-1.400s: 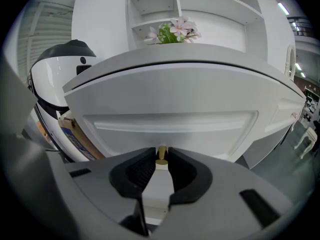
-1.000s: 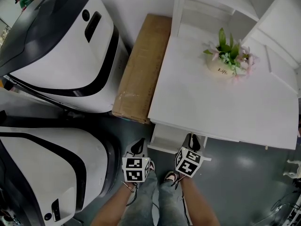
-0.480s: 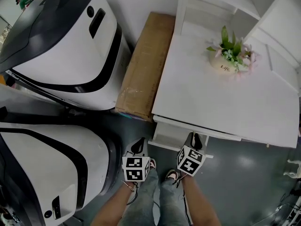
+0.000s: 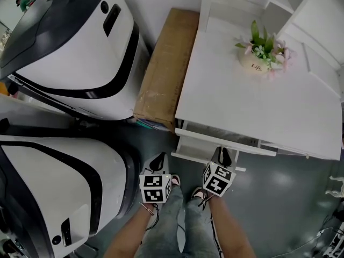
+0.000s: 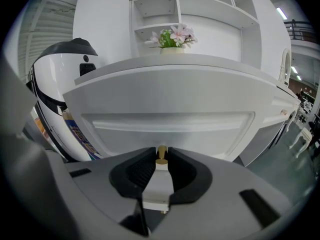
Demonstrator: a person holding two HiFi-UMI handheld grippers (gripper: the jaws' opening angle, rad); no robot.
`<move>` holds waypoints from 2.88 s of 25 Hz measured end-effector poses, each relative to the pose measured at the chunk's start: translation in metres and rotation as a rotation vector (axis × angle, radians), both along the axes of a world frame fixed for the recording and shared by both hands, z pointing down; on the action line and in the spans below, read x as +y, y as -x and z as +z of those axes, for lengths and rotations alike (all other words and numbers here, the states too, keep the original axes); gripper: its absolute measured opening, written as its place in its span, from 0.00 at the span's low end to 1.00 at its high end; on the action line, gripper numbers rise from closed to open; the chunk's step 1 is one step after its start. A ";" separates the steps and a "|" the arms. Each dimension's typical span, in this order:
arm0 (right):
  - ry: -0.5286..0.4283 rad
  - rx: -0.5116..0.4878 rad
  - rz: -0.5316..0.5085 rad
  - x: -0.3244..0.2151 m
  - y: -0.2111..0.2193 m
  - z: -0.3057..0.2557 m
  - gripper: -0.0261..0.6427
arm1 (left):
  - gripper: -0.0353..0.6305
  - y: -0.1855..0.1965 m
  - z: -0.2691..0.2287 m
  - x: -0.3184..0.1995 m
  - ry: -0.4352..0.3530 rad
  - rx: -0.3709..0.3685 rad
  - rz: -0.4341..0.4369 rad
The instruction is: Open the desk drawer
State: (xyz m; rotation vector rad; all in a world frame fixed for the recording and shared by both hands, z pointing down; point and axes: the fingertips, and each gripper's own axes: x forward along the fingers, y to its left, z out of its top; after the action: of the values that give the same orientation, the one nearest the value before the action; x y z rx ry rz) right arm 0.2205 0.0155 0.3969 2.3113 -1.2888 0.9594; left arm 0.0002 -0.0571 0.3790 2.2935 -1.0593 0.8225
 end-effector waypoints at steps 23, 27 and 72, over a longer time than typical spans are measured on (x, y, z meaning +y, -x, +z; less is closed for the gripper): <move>0.040 -0.030 0.003 0.042 0.030 0.003 0.16 | 0.08 0.028 -0.015 0.020 -0.010 0.007 -0.043; 0.049 -0.037 -0.005 0.050 0.036 0.003 0.16 | 0.08 0.031 -0.019 0.026 -0.012 0.007 -0.048; -0.212 0.006 -0.079 0.070 0.023 -0.154 0.16 | 0.08 -0.035 -0.165 0.030 -0.167 0.107 0.033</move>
State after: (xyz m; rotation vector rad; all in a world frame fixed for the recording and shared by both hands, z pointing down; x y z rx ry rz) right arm 0.1975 0.0853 0.2428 2.3944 -1.5331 0.8253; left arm 0.0357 -0.0273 0.2143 2.4693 -1.0812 0.6370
